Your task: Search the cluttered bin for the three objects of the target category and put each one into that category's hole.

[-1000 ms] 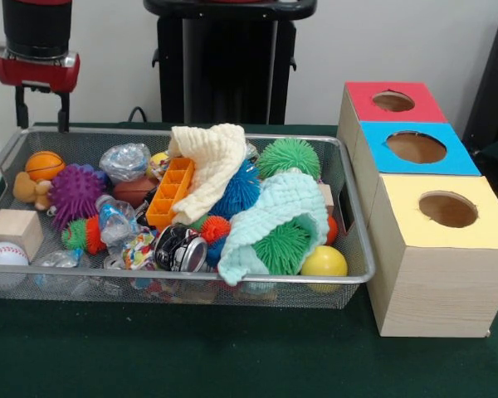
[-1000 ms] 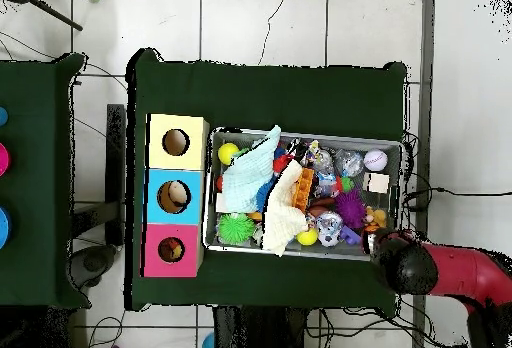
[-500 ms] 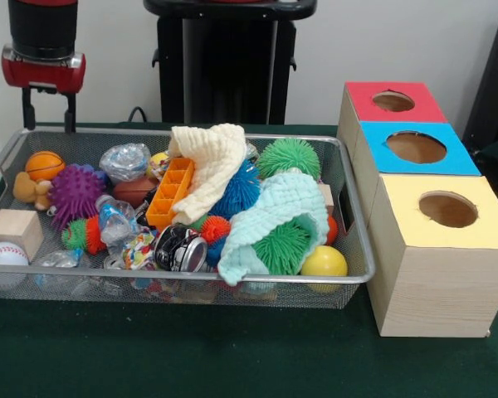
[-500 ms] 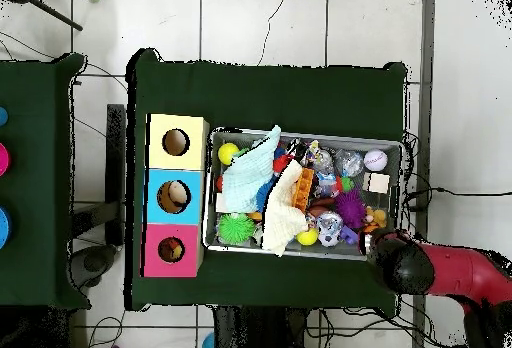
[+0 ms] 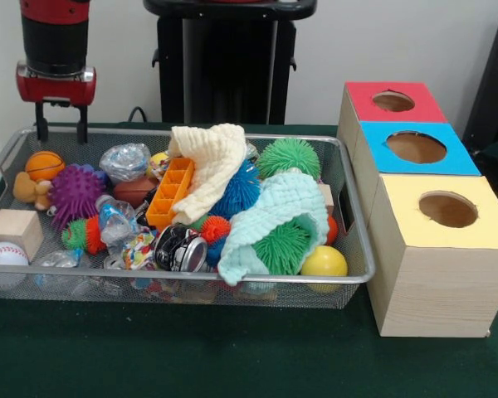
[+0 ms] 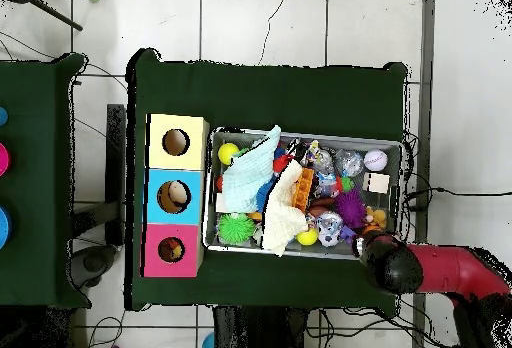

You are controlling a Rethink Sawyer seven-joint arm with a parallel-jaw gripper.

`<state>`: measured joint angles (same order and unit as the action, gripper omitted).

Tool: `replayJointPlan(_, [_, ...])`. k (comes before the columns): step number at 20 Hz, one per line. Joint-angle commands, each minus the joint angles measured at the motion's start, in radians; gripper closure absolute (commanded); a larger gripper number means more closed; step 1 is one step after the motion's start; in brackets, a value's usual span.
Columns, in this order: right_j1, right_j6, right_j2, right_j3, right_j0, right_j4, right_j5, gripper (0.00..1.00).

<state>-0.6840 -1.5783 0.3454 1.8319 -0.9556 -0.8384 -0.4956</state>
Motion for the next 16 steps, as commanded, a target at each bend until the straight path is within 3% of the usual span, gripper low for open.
replayJointPlan(1, [0.099,0.18,0.106,-0.056,-0.02,-0.098,0.056,0.0])
replayJointPlan(8, [0.131,0.212,0.144,-0.087,-0.062,-0.098,0.021,0.0])
replayJointPlan(16, [0.148,0.352,0.223,-0.14,-0.146,-0.084,-0.068,0.0])
